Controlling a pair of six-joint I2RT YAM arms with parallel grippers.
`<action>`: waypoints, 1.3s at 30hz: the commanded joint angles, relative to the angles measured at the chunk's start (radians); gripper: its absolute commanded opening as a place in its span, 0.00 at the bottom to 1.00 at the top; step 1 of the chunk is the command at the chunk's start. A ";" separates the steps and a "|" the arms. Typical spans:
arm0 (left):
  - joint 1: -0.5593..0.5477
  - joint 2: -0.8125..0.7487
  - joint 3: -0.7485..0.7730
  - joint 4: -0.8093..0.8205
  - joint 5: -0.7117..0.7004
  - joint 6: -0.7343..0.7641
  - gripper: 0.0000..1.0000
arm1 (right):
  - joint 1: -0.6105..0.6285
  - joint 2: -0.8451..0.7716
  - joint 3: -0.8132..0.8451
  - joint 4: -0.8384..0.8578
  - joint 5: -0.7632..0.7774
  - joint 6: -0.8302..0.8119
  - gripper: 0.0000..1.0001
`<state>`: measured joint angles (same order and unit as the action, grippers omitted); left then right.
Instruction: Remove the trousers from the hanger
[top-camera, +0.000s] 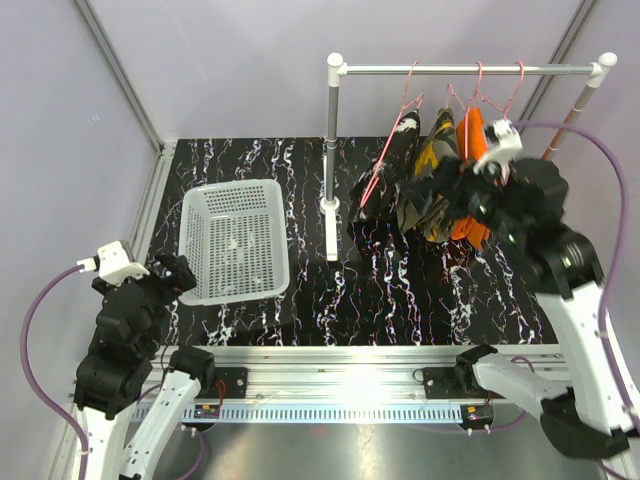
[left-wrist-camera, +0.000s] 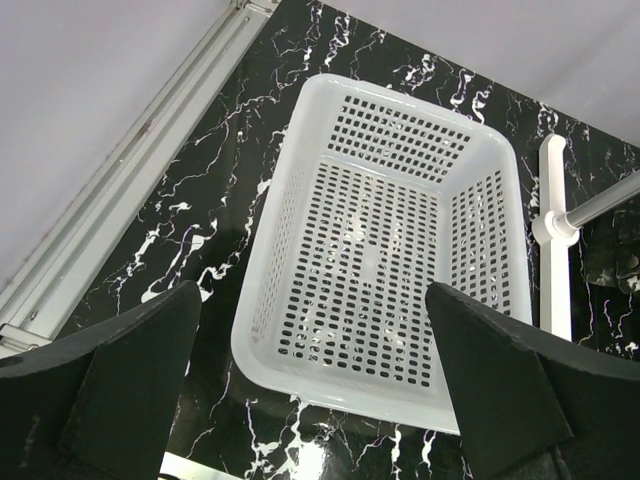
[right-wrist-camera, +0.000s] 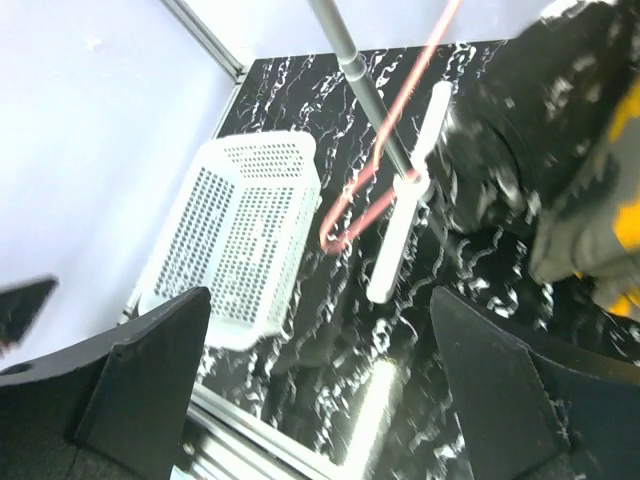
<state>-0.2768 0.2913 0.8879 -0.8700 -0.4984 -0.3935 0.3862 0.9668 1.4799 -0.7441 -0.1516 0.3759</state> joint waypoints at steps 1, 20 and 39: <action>-0.004 -0.003 -0.001 0.054 -0.005 -0.018 0.99 | 0.005 0.140 0.132 0.083 -0.031 0.047 0.99; -0.002 -0.057 -0.027 0.071 0.041 -0.007 0.99 | 0.209 0.718 0.499 -0.206 0.787 -0.012 0.74; -0.004 -0.063 -0.033 0.080 0.067 0.001 0.99 | 0.020 0.601 0.318 -0.034 0.432 -0.155 0.00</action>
<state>-0.2768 0.2344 0.8616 -0.8440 -0.4488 -0.3996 0.4133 1.5623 1.7470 -0.8345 0.2699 0.2741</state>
